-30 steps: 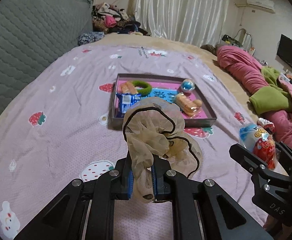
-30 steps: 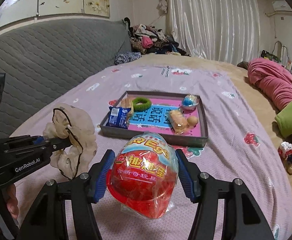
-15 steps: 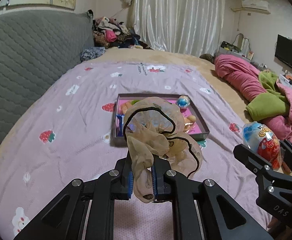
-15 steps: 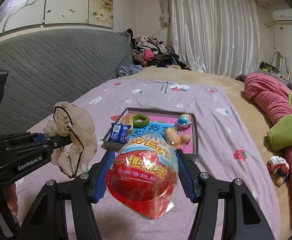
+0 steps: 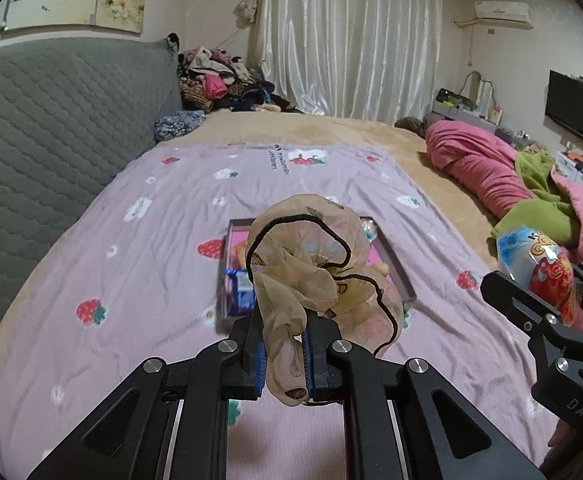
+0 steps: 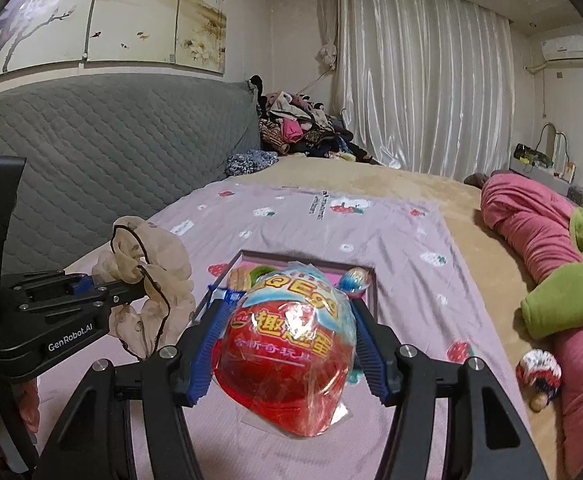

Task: Organize objects
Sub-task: 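Lift and carry the scrunchie with left gripper while right gripper carries the red egg to the tray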

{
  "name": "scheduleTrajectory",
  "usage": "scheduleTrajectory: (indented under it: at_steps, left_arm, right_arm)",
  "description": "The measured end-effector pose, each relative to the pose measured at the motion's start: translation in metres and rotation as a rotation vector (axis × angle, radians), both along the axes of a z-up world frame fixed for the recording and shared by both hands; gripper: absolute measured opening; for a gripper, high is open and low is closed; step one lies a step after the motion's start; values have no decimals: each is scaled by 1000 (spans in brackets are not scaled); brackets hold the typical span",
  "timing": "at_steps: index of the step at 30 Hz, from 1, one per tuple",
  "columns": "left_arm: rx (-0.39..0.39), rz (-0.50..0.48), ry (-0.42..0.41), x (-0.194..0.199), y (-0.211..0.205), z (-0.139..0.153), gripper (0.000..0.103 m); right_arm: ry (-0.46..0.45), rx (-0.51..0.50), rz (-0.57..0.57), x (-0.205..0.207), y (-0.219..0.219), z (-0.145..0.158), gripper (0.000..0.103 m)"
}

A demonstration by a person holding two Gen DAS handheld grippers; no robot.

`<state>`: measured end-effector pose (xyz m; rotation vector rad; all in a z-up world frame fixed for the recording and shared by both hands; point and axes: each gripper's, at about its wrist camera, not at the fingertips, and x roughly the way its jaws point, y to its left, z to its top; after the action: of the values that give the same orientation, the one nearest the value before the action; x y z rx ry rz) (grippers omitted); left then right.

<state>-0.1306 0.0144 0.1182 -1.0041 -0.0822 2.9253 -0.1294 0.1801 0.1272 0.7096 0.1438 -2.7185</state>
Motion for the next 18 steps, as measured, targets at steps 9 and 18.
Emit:
scheduleTrajectory:
  at_steps: [9,18]
  left_arm:
    - [-23,-11,16,-75,11,5,14]
    - [-7,-20,-68,-159,18,-55,14]
  right_arm:
    - [11,34,-18,-71,-2,6,61]
    - [-42,42,-26,-149,0,-35,61]
